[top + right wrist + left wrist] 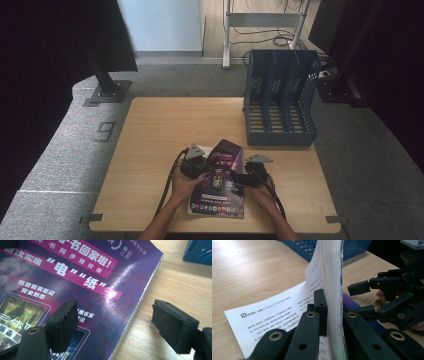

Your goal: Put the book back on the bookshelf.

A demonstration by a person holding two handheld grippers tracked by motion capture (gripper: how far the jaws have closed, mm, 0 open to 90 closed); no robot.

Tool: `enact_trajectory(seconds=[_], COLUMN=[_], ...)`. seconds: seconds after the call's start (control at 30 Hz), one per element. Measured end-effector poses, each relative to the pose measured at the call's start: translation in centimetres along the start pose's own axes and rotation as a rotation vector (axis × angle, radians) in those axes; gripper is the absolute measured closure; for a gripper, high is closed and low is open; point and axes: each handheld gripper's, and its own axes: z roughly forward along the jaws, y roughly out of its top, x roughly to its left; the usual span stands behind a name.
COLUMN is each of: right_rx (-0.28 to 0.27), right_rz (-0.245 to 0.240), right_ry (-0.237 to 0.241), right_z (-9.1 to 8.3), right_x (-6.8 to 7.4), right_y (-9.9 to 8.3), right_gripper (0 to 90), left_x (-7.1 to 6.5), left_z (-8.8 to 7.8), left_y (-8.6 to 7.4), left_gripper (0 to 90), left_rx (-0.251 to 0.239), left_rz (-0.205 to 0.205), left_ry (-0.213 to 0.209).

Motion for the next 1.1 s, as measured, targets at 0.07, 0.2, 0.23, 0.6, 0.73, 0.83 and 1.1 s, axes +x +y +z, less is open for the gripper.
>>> enact_trajectory(seconds=[0.07,0.2,0.23,0.6,0.73,0.83,1.1], right_rx=[-0.007,-0.027,-0.029,-0.051,-0.054,-0.044,-0.050], right_rz=[-0.007,-0.010,-0.009,0.007,0.014,0.026,0.031], right_ry=[0.008,0.016,0.016,0.053,0.071,0.079,0.108], right_z=[-0.2,-0.5,-0.5,-0.9,-0.8,-0.7,-0.9], right_x=[0.0,-0.1,-0.1,-0.7,-0.9,-1.1,-1.4], right_y=[0.1,0.4,0.4,0.9,0.9,0.9,0.9], right_gripper=[19.5,19.0,18.9,15.5,14.0,12.7,11.1], left_x=[-0.1,-0.4,-0.5,-1.0,-1.1,-1.1,-1.3], left_z=[-0.2,-0.5,-0.6,-1.5,-1.5,-1.5,-2.0], left_y=[0.3,0.6,0.7,1.1,1.2,1.2,1.2], left_gripper=[87.3,87.4,87.4,87.4,87.5,87.4,87.4], left_rx=[-0.005,-0.012,-0.012,-0.042,-0.047,-0.047,-0.068], left_rz=[0.004,0.023,0.027,0.045,0.051,0.053,0.060], left_ry=[-0.002,-0.005,-0.007,-0.036,-0.042,-0.042,-0.051])
